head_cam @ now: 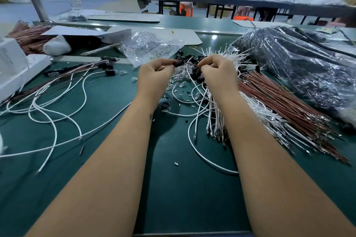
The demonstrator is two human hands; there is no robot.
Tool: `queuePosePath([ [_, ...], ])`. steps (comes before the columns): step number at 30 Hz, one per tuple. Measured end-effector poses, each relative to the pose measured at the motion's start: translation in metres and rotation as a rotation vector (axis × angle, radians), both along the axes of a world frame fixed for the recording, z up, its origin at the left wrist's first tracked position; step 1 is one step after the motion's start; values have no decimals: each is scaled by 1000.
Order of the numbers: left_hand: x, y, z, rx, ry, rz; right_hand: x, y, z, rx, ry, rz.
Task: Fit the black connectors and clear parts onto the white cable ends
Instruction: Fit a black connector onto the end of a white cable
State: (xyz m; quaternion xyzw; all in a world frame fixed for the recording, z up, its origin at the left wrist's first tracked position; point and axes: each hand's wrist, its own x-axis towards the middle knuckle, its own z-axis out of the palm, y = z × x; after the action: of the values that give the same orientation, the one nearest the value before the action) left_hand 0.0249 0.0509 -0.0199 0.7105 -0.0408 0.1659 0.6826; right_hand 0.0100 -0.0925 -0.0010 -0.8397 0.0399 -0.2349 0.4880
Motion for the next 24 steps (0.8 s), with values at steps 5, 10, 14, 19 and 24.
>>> queuePosePath([
  [5,2,7,-2,44,16,57,-5,-2,7,-106,-119,-119],
  [10,4,8,-6,173,13,118,-8,-3,6,-213,-191,-176],
  [14,4,6,-7,293,-35,120,-7,0,5,-318,-191,-158],
  [19,4,6,-8,381,-75,146,-7,0,5,-375,-209,-193],
  [24,6,7,-10,416,-64,173,-7,-2,5,-338,-213,-218],
])
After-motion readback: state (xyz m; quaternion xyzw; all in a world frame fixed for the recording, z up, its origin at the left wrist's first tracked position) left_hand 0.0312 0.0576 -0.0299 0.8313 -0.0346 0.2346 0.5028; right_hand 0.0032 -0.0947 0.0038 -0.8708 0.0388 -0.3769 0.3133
